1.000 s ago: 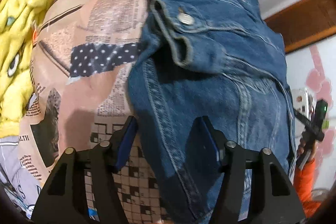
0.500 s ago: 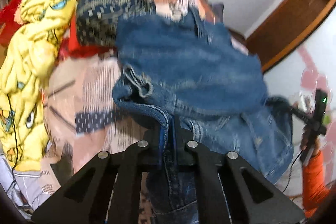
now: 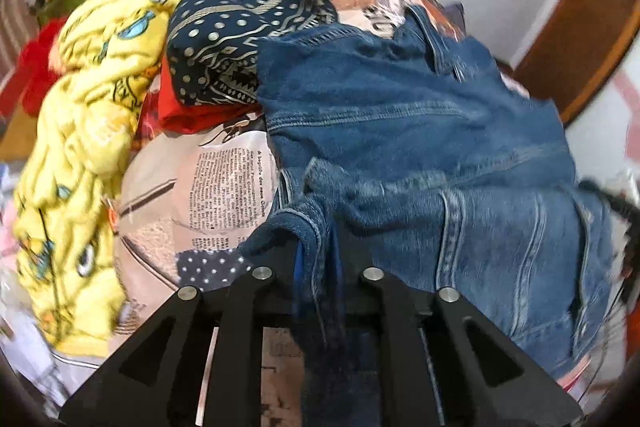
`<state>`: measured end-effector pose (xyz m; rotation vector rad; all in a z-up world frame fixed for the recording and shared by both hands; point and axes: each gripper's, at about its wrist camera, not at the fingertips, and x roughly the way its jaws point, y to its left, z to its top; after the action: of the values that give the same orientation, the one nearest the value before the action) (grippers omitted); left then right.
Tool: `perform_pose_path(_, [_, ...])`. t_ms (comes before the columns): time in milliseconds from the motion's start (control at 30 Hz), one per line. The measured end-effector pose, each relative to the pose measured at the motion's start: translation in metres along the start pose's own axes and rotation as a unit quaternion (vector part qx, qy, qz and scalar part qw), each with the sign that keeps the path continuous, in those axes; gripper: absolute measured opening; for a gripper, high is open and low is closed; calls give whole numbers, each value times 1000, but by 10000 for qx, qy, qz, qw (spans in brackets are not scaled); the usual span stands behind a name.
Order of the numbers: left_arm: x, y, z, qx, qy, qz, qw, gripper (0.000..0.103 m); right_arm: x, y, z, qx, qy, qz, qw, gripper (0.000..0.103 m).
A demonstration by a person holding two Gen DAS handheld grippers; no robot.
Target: Fold large clothes
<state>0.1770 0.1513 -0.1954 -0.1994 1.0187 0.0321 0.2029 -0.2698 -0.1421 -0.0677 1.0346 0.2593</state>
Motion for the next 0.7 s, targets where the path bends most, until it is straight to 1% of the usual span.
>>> perform_pose_path(33, [-2,-1,-2,79,77,-32,9999,22,-5,0,-1,-9,66,-12,10000,28])
perform_pose_path(67, [-4,0,-4,97,160,-95,9998,32,-8,-2,-1,9,130,5,9999,32])
perform_pose_path(100, [-5,1,-6,80,235,-160,9996,37,-12,-3,-2,37,155,22,9999,40])
perform_pose_path(133, [-6,4,-8,29,320,-264,9991,41,-18,-5,-6,90,140,54,9998,43])
perform_pose_path(200, [-5,8,-14,-89,468,-386,9981,42,-25,-9,-10,165,119,146,9997,47])
perform_pose_path(300, [-3,16,-25,-345,745,-570,9950,42,-31,-13,-21,308,153,278,9990,49])
perform_pose_path(433, [0,13,-42,-339,1025,-742,9914,42,-35,-12,-36,455,236,443,9977,55])
perform_pose_path(533, [4,7,-52,-358,1146,-863,9890,43,-31,-8,-48,531,401,607,9959,57])
perform_pose_path(567, [4,6,-54,-387,1144,-869,9889,45,-28,-6,-50,545,457,657,9953,57])
perform_pose_path(700, [12,6,-63,-698,1151,-980,9860,49,-16,5,-63,495,702,752,9935,57])
